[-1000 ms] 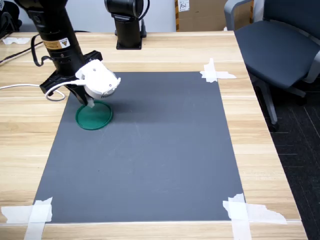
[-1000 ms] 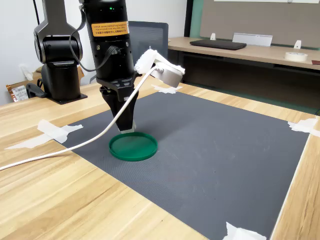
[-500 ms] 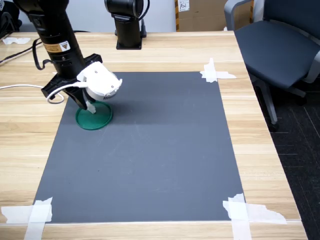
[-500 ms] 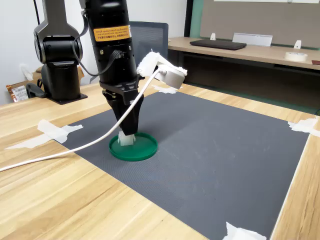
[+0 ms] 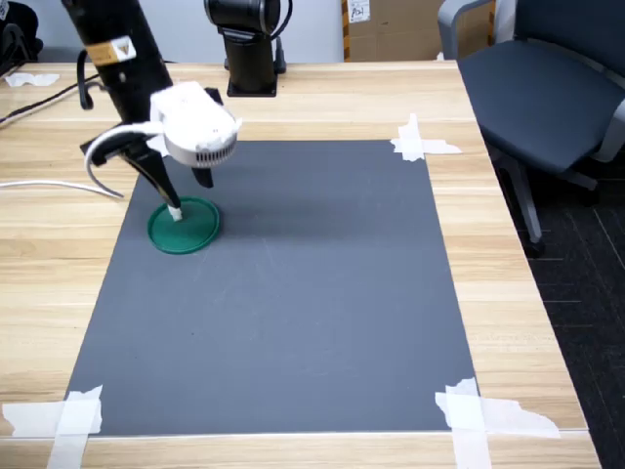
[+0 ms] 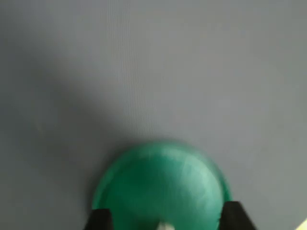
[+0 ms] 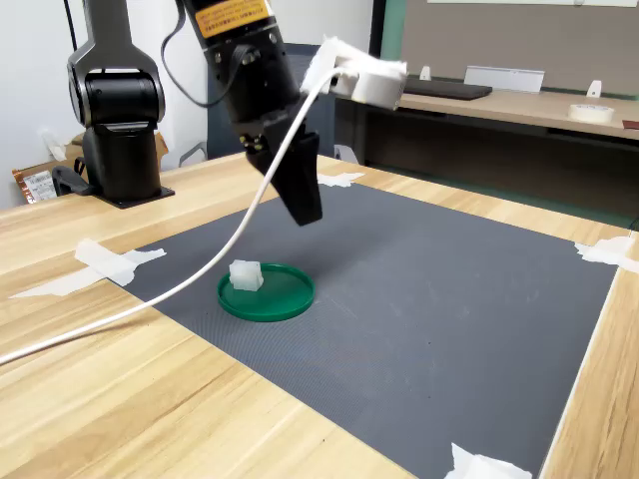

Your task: Grasp a white terminal and put it in the green lid.

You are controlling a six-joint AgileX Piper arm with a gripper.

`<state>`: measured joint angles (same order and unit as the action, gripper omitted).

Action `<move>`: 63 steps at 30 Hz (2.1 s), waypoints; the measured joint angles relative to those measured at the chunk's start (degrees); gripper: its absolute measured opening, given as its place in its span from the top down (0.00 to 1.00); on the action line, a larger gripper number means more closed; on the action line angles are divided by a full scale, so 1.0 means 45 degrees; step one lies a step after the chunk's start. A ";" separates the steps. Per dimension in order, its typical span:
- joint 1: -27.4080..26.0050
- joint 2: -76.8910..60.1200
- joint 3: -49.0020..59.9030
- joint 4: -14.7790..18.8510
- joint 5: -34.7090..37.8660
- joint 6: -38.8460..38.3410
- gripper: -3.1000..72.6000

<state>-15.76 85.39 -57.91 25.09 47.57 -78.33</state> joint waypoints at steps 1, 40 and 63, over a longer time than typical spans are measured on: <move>0.0000 -0.0234 0.0000 0.0300 -0.0054 0.0000 0.50; 0.1834 -1.2181 0.6640 0.4471 -0.6340 0.2934 0.99; 0.3327 -1.8982 1.2762 0.9471 -0.8965 -0.0079 0.99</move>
<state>-0.78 -0.03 -0.49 67.71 7.23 -78.69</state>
